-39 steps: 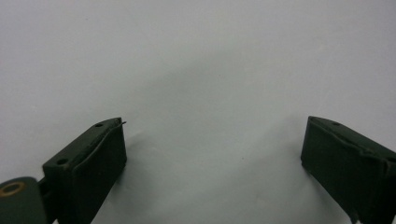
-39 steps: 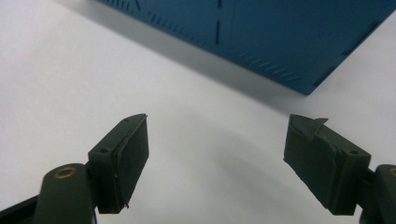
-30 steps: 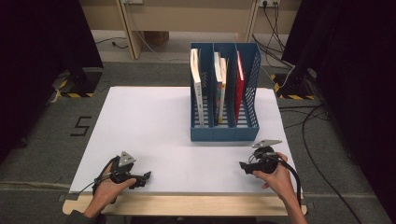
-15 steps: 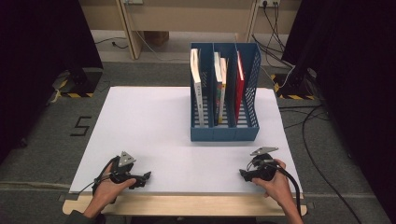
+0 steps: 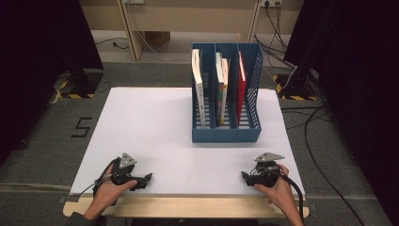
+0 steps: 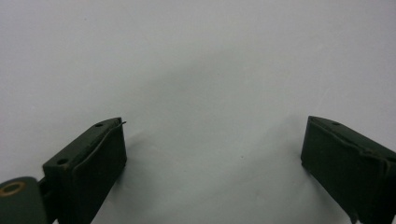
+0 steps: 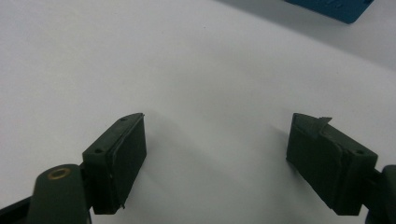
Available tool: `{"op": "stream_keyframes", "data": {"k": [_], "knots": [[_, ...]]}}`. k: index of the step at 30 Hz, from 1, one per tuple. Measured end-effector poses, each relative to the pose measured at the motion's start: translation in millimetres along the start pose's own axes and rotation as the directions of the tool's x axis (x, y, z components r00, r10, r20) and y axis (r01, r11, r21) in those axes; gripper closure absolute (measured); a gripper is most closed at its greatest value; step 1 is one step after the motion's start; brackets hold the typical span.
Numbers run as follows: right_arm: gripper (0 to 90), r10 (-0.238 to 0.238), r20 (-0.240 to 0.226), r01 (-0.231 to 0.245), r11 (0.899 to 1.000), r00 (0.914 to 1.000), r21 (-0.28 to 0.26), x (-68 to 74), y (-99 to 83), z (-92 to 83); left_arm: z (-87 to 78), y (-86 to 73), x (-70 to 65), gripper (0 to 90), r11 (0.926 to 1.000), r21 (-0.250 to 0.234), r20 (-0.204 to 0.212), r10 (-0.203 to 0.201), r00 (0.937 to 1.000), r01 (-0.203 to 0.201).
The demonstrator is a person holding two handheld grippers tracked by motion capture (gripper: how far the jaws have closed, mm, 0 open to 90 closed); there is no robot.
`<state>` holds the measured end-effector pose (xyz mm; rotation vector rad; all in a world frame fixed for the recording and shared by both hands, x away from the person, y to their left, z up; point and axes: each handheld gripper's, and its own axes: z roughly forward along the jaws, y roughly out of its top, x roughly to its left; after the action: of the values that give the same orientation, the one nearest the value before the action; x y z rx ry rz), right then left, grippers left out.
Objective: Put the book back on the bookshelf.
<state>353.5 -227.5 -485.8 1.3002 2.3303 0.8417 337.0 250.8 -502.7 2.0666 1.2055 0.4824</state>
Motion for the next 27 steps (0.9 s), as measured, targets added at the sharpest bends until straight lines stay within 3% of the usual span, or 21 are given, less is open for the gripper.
{"op": "stream_keyframes", "data": {"k": [27], "knots": [[20.6, 0.013, 0.014, -0.012, 0.997, 0.9998, -0.073, 1.8, -11.0, -0.8, -0.5, -0.3, 0.3, 5.9, 1.0000, 0.002, 0.003, 0.005, 1.0000, -0.005]]}}
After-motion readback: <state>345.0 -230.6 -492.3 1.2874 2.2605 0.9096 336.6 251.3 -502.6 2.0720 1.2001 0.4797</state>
